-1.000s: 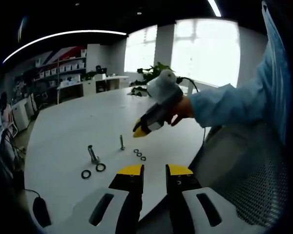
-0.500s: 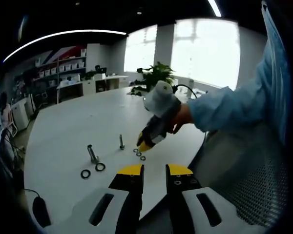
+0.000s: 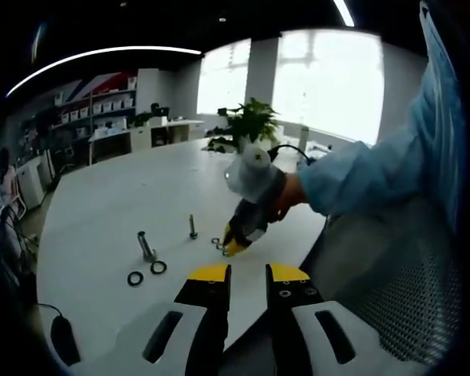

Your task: Place the washer onto the threaded stud by aligning its center hole with the stud, sliding it down to the base, and recovering from edge contact or off-axis alignment until the washer reaches the visible bottom stop.

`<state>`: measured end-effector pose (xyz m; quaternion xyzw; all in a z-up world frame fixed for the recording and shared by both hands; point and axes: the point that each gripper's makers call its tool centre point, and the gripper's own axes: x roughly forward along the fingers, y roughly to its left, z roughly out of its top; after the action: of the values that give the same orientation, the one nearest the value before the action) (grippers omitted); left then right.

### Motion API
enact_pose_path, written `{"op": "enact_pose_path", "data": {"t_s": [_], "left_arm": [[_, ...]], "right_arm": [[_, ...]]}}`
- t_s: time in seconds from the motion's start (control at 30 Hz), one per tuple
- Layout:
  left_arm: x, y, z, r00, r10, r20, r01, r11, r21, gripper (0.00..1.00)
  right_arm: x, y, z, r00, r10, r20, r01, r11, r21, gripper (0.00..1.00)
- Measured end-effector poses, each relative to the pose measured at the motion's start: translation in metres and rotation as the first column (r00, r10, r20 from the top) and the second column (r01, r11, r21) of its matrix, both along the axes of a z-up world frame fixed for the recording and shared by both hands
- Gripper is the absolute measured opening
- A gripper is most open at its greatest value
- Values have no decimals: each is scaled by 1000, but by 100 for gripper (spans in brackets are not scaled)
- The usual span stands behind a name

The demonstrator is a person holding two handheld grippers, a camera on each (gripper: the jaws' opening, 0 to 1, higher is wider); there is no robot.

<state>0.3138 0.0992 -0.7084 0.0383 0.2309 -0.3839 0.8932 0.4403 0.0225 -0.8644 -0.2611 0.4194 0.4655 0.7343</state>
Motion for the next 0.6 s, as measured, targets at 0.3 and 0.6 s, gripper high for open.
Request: {"op": "enact_pose_path", "data": {"t_s": [0.3,0.6], "left_arm": [[0,0,-1,1000,-1,-5,1,1000,0,16],[0,0,-1,1000,3,-8,-3,1000,1,16]], "right_arm": [[-6,-2,-11,999,35,-12,-36,998,-42,17],[-3,-2,-11,999,38,6,-38,998,-50,18]]}}
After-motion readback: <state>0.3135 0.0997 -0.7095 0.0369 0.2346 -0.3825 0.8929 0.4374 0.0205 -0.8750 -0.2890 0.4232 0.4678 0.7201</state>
